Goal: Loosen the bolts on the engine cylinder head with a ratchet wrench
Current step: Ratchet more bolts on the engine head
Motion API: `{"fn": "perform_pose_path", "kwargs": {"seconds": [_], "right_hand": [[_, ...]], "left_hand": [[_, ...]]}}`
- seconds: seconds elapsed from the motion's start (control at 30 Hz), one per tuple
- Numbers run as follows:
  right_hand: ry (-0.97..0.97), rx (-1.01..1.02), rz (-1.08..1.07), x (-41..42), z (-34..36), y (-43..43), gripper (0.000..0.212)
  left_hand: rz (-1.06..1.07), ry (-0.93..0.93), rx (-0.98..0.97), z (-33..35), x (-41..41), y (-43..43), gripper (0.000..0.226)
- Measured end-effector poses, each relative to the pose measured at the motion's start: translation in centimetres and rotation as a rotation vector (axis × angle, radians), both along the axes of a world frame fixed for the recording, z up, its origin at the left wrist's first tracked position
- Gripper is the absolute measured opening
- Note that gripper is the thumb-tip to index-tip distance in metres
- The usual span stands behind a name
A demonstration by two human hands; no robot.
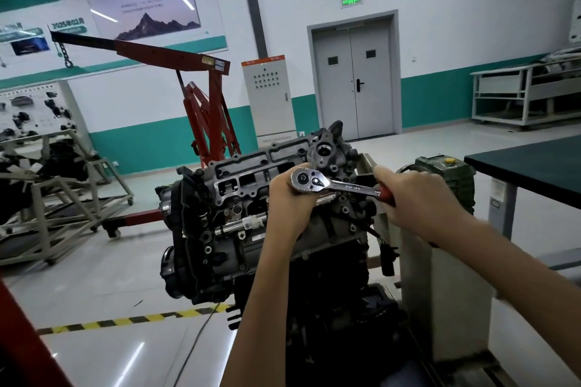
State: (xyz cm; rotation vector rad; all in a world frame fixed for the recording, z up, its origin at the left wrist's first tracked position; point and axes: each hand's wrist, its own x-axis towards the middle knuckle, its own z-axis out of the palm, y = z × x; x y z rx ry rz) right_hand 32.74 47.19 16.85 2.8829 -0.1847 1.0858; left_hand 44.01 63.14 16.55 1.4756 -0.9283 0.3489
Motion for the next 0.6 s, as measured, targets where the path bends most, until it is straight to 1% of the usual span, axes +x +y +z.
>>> {"fn": "perform_pose_path", "kwargs": {"seconds": [0.07,0.13,0.23,0.27,0.3,0.37,0.4,0.47,0.53,0.6], "right_hand": [[0.016,0.063,-0.005,-0.2,-1.0,0.6,0.018],[0.016,0.217,0.028,-0.8,-3.8,3.0,0.015],[-0.046,0.597,0.111,-0.8,-7.4,8.7,0.024],[-0.070,0.704,0.155,-0.4,-8.1,10.6,0.023],[-0.089,0.766,0.192,0.1,-8.6,12.1,0.020],[-0.109,0.822,0.237,0.6,-9.0,13.4,0.016],[-0.108,0.821,0.243,0.6,-8.9,13.2,0.016],[-0.082,0.738,0.230,0.2,-8.5,11.3,0.019],[-0.034,0.581,0.206,-0.6,-7.5,8.3,0.019],[0.025,0.365,0.167,-1.2,-5.6,4.8,0.016]], "left_hand": [[0.000,-0.019,0.000,-0.2,0.0,0.2,0.045],[0.025,-0.049,-0.006,-0.6,-0.3,0.1,0.039],[0.095,-0.058,-0.060,-1.0,-0.9,-0.6,0.033],[0.102,-0.053,-0.083,-1.0,-1.2,-0.8,0.031],[0.103,-0.057,-0.103,-0.9,-1.3,-0.8,0.027],[0.087,-0.048,-0.112,-0.6,-1.4,-0.6,0.024],[0.077,-0.031,-0.104,-0.5,-1.3,-0.6,0.024],[0.083,0.005,-0.081,-0.2,-1.0,-0.6,0.028],[0.091,0.037,-0.038,-0.1,-0.8,-0.6,0.034],[0.084,0.011,0.002,-0.1,-0.6,-0.4,0.043]]}}
